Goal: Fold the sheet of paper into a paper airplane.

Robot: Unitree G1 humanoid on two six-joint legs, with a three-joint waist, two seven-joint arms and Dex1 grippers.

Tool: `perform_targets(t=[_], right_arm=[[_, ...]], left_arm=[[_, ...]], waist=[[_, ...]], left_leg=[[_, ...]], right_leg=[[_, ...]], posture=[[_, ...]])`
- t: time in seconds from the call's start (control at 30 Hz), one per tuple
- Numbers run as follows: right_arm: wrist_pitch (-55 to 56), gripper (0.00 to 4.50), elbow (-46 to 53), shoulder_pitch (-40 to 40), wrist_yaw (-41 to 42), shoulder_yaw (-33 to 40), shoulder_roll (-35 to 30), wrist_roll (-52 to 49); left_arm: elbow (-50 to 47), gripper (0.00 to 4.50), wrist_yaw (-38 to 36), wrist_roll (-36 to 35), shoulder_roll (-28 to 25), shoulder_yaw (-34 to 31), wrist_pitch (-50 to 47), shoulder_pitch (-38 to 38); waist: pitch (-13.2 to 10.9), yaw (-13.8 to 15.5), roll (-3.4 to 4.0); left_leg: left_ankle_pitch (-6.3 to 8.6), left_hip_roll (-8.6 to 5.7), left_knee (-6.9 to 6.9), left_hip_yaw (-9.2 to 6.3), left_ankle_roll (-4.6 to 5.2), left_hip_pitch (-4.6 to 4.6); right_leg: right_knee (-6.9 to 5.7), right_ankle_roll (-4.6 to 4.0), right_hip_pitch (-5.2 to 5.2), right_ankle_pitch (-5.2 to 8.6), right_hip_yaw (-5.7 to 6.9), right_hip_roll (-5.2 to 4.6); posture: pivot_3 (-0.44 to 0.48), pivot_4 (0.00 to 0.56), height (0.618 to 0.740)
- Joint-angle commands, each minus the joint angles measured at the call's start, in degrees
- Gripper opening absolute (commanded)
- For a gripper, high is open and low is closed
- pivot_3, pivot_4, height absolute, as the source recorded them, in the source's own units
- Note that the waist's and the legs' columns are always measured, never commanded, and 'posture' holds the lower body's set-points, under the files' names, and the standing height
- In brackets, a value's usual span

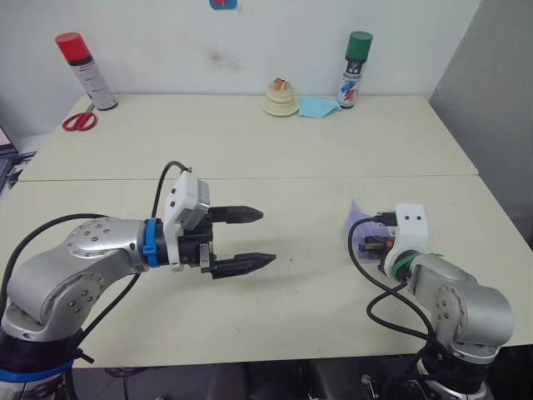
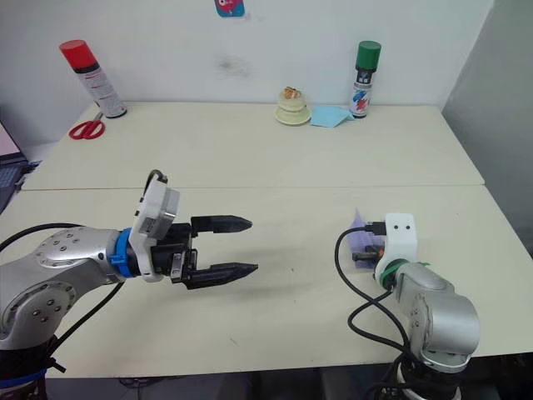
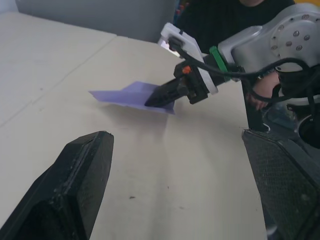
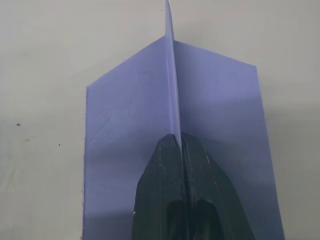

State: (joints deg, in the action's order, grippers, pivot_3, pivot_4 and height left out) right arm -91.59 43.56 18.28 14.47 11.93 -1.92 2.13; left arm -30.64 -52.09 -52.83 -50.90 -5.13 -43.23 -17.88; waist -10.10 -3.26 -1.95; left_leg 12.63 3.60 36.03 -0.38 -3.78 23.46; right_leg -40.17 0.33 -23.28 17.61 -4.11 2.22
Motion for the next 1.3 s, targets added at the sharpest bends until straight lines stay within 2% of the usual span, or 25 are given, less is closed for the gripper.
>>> perform_targets(t=[0.03, 0.23, 0.37, 0.47, 0.5, 0.53, 0.6, 0.63, 0.77, 0.83, 0.9, 0.97, 1.13, 1.3], right_arm=[[2.0, 0.93, 0.0, 1.7, -1.1, 2.3, 0.9, -1.1], [1.7, 3.11, -0.1, 4.1, 0.2, 4.8, 1.0, -4.1], [2.0, 4.47, 0.4, 8.0, 5.7, 8.0, -3.6, -9.3], [7.9, 4.47, -1.3, 7.3, 15.3, 6.6, -13.9, -16.0], [12.4, 4.47, -2.8, 5.4, 19.1, 6.4, -18.0, -17.4], [22.4, 4.47, -6.3, 0.9, 25.9, 6.5, -24.5, -17.3], [45.4, 4.47, -17.0, -7.6, 38.6, 9.2, -34.2, -16.0], [53.7, 4.47, -22.0, -10.3, 42.4, 10.1, -37.4, -15.5], [70.7, 4.47, -43.0, -14.3, 54.6, 11.1, -48.3, -16.6], [75.1, 4.47, -52.4, -12.1, 56.6, 11.2, -50.5, -17.6], [76.3, 4.47, -55.9, -10.1, 57.8, 10.6, -51.0, -19.2], [76.7, 4.47, -56.1, -8.9, 58.7, 9.7, -50.8, -20.5], [77.0, 4.47, -52.2, -9.6, 58.8, 9.0, -49.9, -23.1], [78.7, 4.47, -49.9, -10.2, 55.8, 8.3, -47.3, -23.3]], left_arm=[[0.8, 4.50, -2.1, 1.3, -0.2, -0.1, 1.5, -1.9], [1.9, 4.50, -3.6, 4.0, 0.3, -0.5, 3.0, 0.0], [2.1, 4.50, -2.9, 5.6, 1.3, -1.3, 4.2, 2.6], [4.3, 4.50, -3.1, 8.0, 1.0, -2.8, 6.2, 5.2], [5.5, 4.50, -3.0, 8.7, 0.9, -3.7, 6.8, 5.8], [8.0, 4.50, -2.0, 10.5, 0.5, -4.9, 7.7, 6.4], [13.9, 4.50, 0.8, 14.4, 0.2, -7.7, 9.6, 7.1], [16.1, 4.50, 1.9, 16.2, 0.0, -8.6, 10.6, 7.4], [24.6, 4.50, 2.5, 22.4, -1.6, -11.9, 15.1, 10.0], [29.6, 4.50, 2.4, 24.4, -2.3, -15.1, 18.4, 11.7], [32.9, 4.50, 0.8, 26.2, -3.7, -16.9, 21.4, 13.6], [34.2, 4.50, -0.7, 27.2, -4.6, -17.9, 23.0, 15.3], [30.7, 4.50, -2.0, 24.1, -5.1, -23.2, 17.7, 20.2], [26.9, 4.50, -1.8, 25.2, -2.7, -27.9, 16.9, 29.5]], waist=[[0.0, 0.0, 0.00], [0.0, 0.0, 0.00], [0.0, 0.0, 0.01], [0.0, 0.0, 0.03], [0.0, 0.0, 0.03], [0.0, 0.1, 0.02], [0.0, 0.9, -0.02], [0.0, 1.1, -0.04], [0.0, 0.8, -0.02], [0.0, 0.0, -0.03], [-0.1, -0.6, -0.08], [-0.1, -0.8, -0.04], [-0.1, -0.5, 0.00], [-0.1, -0.4, 0.00]], left_leg=[[0.00, 0.00, 0.00, -0.02, 0.00, 0.03], [0.01, 0.01, -0.02, 0.00, 0.01, 0.08], [0.01, 0.02, -0.02, 0.00, 0.01, 0.08], [0.01, 0.00, -0.02, 0.03, 0.02, 0.08], [0.01, 0.00, -0.02, 0.03, 0.03, 0.07], [0.01, 0.00, -0.03, 0.01, 0.03, 0.08], [0.02, -0.02, -0.03, -0.07, 0.05, 0.10], [0.08, -0.06, -0.02, -0.09, 0.14, 0.11], [0.18, -0.07, 0.05, 0.33, 0.33, 0.03], [0.19, -0.04, 0.04, 0.46, 0.34, -0.06], [0.19, 0.04, 0.04, 0.51, 0.34, -0.16], [0.19, 0.11, -0.01, 0.44, 0.35, -0.25], [0.18, 0.08, -0.01, 0.46, 0.34, -0.34], [0.19, 0.03, 0.00, 0.52, 0.33, -0.34]], right_leg=[[0.04, 0.00, 0.00, 0.00, 0.01, 0.00], [0.12, 0.00, -0.02, 0.00, 0.00, 0.00], [0.12, 0.00, -0.02, 0.00, -0.01, 0.00], [0.13, 0.00, -0.01, 0.00, -0.01, -0.02], [0.15, 0.00, 0.00, 0.00, 0.01, -0.03], [0.19, 0.00, 0.00, 0.00, 0.02, -0.02], [0.25, -0.04, 0.05, 0.03, 0.11, -0.02], [0.34, -0.03, 0.11, 0.04, 0.16, -0.04], [0.31, -0.01, 0.08, 0.02, 0.02, -0.09], [0.28, 0.00, 0.10, 0.01, -0.06, -0.11], [0.20, -0.01, 0.11, 0.00, -0.11, -0.12], [0.13, -0.02, 0.11, 0.00, -0.09, -0.11], [-0.02, -0.02, 0.17, 0.01, -0.08, -0.17], [0.00, 0.00, 0.18, 0.00, -0.10, -0.32]], posture=[[0.000, 0.150, 0.737], [0.000, 0.150, 0.737], [0.000, 0.150, 0.737], [0.000, 0.150, 0.737], [0.000, 0.150, 0.737], [0.000, 0.150, 0.737], [0.000, 0.150, 0.737], [0.000, 0.150, 0.737], [0.000, 0.150, 0.737], [0.000, 0.150, 0.737], [0.000, 0.150, 0.737], [0.000, 0.150, 0.737], [0.000, 0.150, 0.737], [0.000, 0.150, 0.737]])
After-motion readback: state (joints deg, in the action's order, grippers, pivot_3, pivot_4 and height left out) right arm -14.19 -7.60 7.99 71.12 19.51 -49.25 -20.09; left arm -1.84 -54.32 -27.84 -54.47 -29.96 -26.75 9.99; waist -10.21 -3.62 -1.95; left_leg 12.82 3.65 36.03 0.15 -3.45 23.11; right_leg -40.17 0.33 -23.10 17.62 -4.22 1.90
